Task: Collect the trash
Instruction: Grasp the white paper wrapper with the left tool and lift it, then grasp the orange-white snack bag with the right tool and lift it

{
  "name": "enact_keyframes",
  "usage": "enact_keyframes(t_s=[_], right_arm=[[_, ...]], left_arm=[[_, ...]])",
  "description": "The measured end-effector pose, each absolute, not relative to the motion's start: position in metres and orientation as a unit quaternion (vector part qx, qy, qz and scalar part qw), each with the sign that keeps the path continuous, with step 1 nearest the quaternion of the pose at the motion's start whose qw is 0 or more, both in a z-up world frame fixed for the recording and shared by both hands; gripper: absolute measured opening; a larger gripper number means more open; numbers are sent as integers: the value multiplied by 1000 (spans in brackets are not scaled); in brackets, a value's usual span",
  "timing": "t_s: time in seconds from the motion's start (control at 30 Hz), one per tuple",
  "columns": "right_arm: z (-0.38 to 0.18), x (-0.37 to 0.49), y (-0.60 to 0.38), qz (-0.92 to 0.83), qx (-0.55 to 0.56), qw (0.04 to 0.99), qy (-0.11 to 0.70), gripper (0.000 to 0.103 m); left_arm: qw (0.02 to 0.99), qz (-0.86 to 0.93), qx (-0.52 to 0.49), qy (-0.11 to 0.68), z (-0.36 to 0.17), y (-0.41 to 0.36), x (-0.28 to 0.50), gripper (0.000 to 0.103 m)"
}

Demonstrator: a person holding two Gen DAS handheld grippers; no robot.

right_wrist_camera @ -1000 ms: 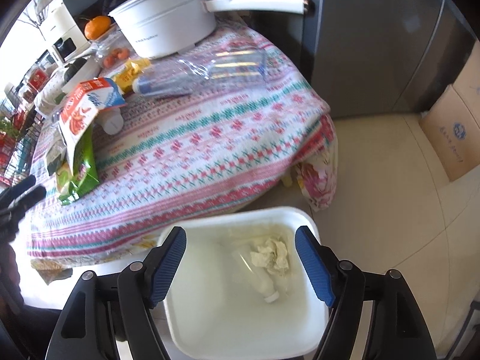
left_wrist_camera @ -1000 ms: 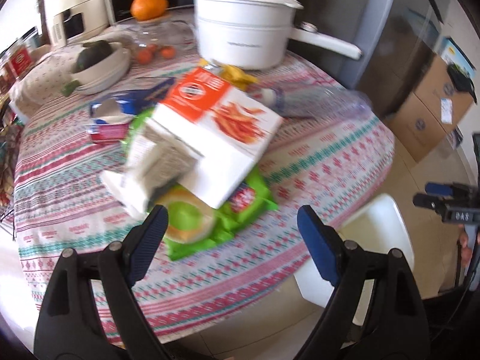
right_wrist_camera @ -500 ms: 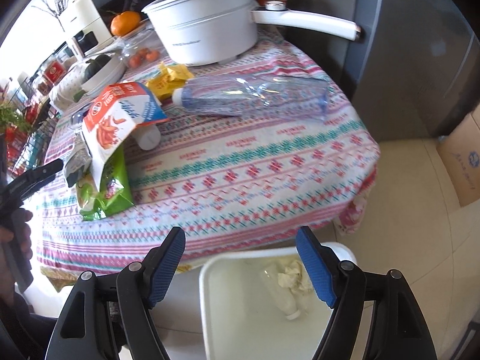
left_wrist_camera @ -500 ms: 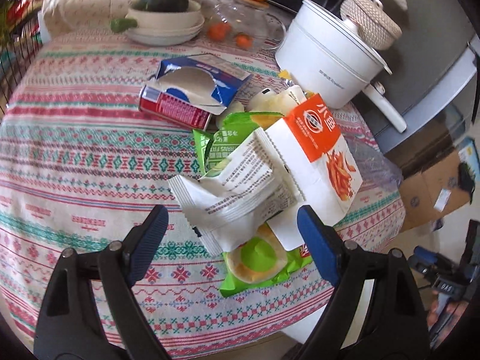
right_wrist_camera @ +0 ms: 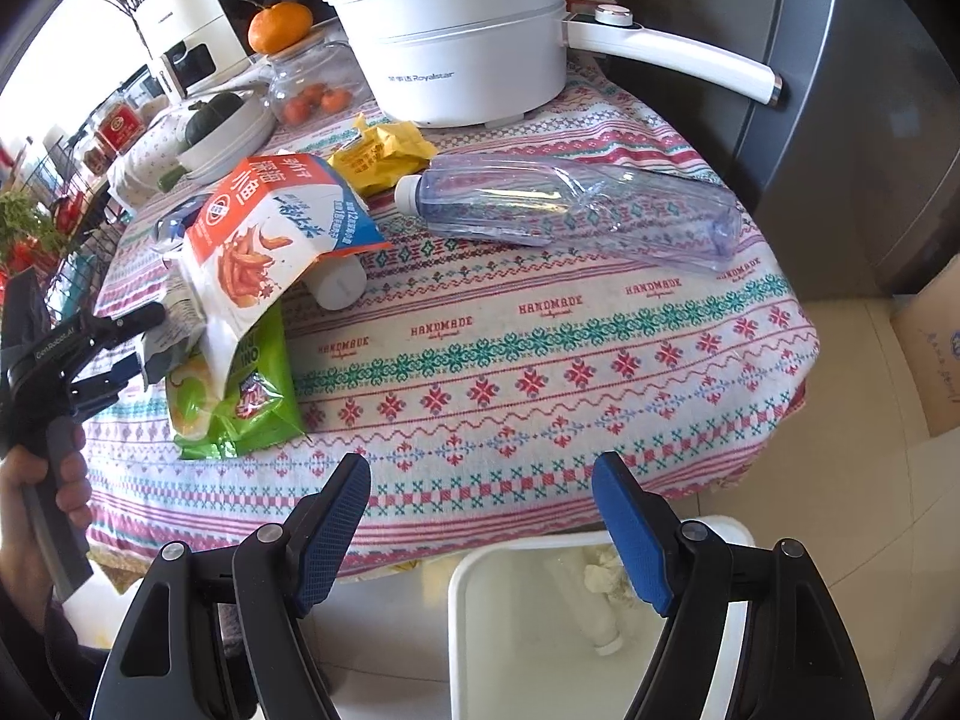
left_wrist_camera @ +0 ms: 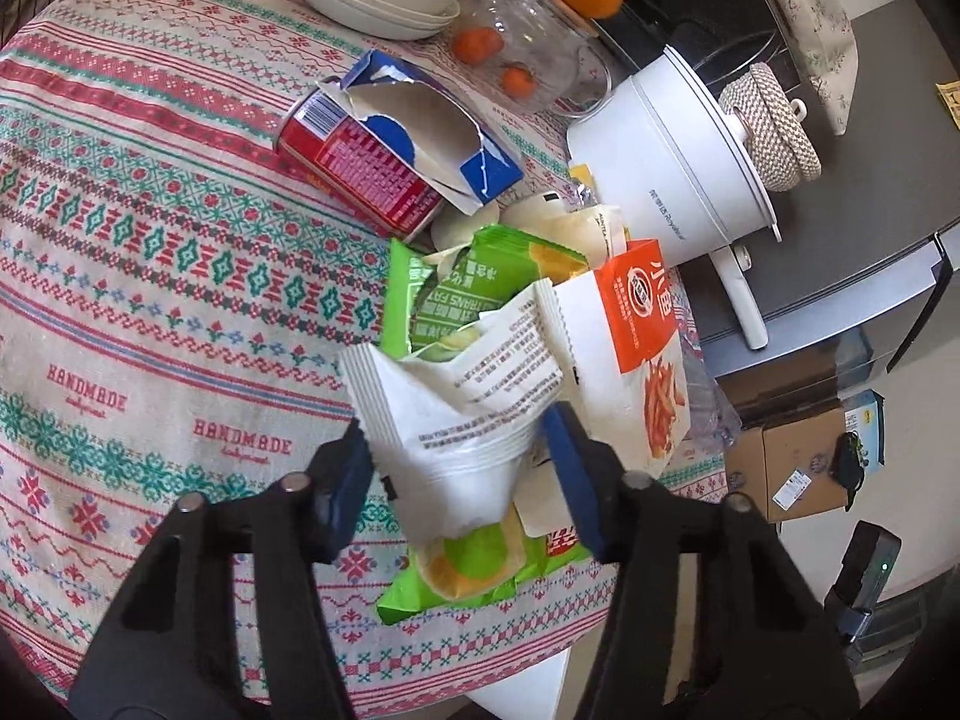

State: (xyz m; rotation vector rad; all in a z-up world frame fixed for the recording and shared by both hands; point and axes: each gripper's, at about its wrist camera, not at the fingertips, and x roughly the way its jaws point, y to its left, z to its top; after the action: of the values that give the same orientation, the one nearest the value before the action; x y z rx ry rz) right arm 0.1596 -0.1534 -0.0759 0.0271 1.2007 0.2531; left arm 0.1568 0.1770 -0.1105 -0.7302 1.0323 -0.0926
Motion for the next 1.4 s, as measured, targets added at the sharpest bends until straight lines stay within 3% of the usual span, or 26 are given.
enact_keyframes(t_s=[0.13, 0.27, 0.33, 0.77, 1.4], right_arm=[[-78, 163, -146, 119, 15, 818, 563, 78], [-78, 168, -134, 122, 20, 819, 560, 78], [-78, 170, -128, 127, 26, 821, 556, 78], [-87, 199, -88, 183, 135, 820, 525, 78], [-139, 237, -73, 196, 317, 759, 533, 75]], left_arm=[[813, -57, -328, 477, -102, 174, 155, 32], [815, -62, -316, 482, -94, 176, 146, 28], [819, -60, -304, 482, -87, 177, 141, 19], [880, -20, -102, 464, -36, 164, 105, 19], [867, -19, -101, 488, -46, 171, 103, 19]])
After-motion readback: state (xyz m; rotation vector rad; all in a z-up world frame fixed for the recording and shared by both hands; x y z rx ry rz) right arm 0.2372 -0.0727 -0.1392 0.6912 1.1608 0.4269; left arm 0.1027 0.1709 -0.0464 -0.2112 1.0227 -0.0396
